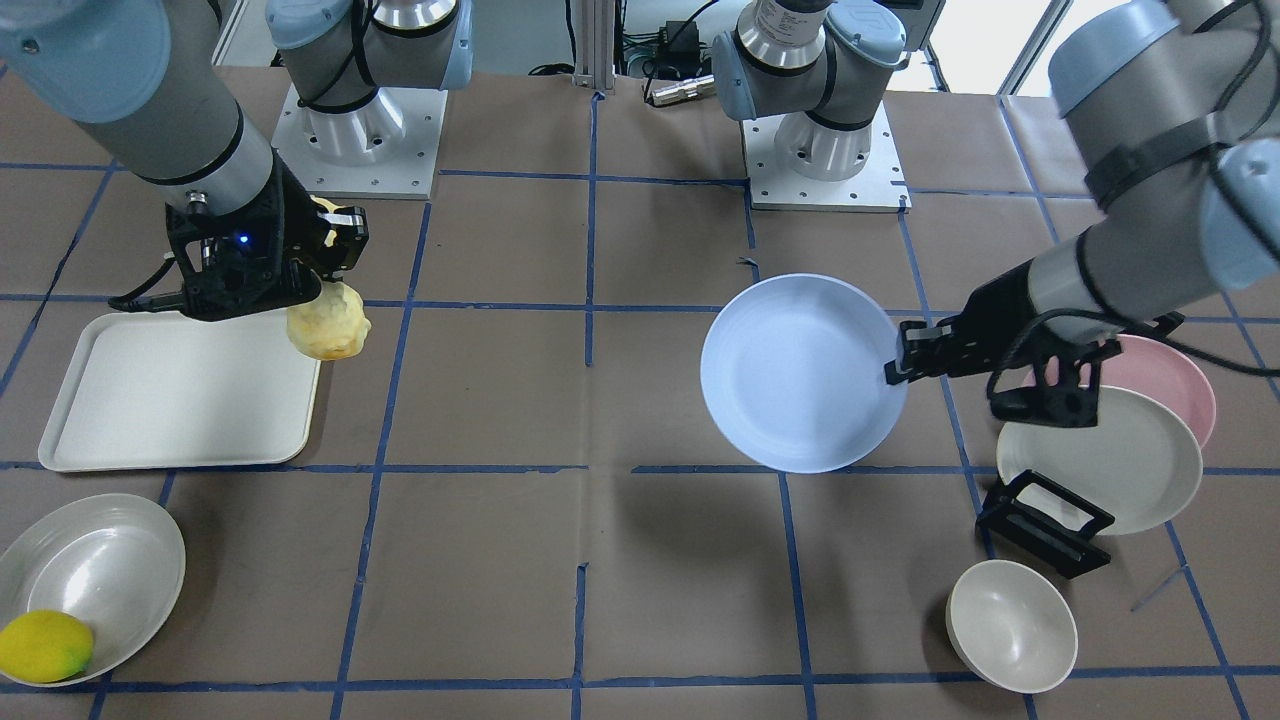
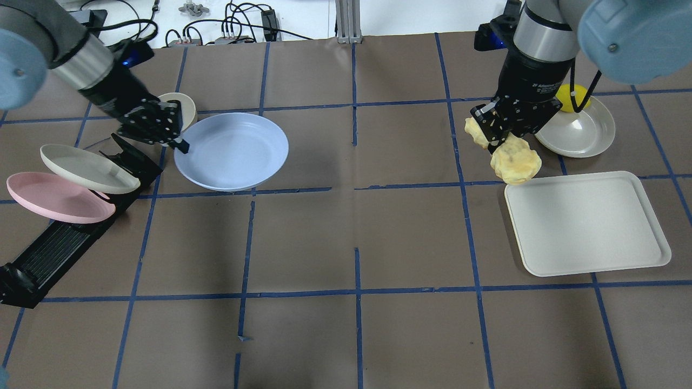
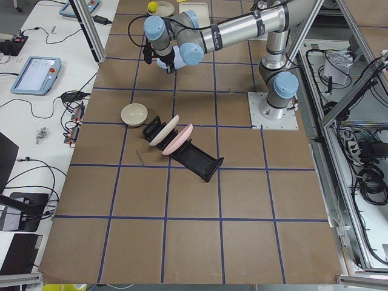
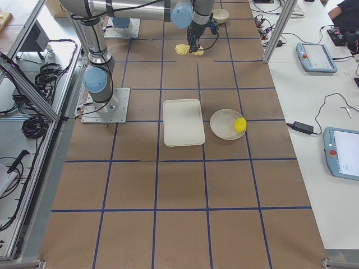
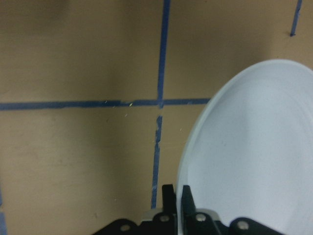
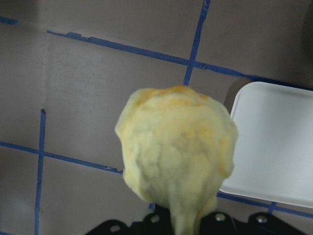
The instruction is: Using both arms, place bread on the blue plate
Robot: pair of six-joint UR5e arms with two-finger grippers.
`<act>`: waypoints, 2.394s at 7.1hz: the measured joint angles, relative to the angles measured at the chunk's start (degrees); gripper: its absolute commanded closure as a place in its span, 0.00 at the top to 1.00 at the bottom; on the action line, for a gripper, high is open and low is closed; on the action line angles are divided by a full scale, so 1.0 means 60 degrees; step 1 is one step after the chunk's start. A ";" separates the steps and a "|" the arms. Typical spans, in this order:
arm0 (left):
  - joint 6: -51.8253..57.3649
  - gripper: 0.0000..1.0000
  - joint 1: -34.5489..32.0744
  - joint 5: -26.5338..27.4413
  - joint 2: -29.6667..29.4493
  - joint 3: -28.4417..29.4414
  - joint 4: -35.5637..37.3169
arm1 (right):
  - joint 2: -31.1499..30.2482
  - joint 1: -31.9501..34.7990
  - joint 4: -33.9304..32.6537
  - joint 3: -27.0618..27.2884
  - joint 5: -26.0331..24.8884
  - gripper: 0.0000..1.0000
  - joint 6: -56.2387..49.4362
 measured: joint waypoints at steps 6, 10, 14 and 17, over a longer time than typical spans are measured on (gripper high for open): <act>-0.3417 0.86 -0.2739 0.0034 -0.2021 -0.0795 0.4896 | 0.0395 0.1054 -0.1429 0.0134 0.0026 0.09 0.1783; -0.2957 1.00 -0.1585 0.0763 -0.0572 -0.0816 0.3589 | 0.1686 0.1474 -0.2621 0.0020 0.0129 0.09 0.2121; -0.1961 1.00 -0.0386 0.2561 0.2568 -0.0437 -0.0578 | 0.3759 0.2781 -0.4680 -0.0442 -0.0014 0.10 0.2812; -0.2010 1.00 -0.1374 0.3223 0.2647 0.0613 -0.0992 | 0.4764 0.3443 -0.4998 -0.1210 0.0058 0.12 0.3115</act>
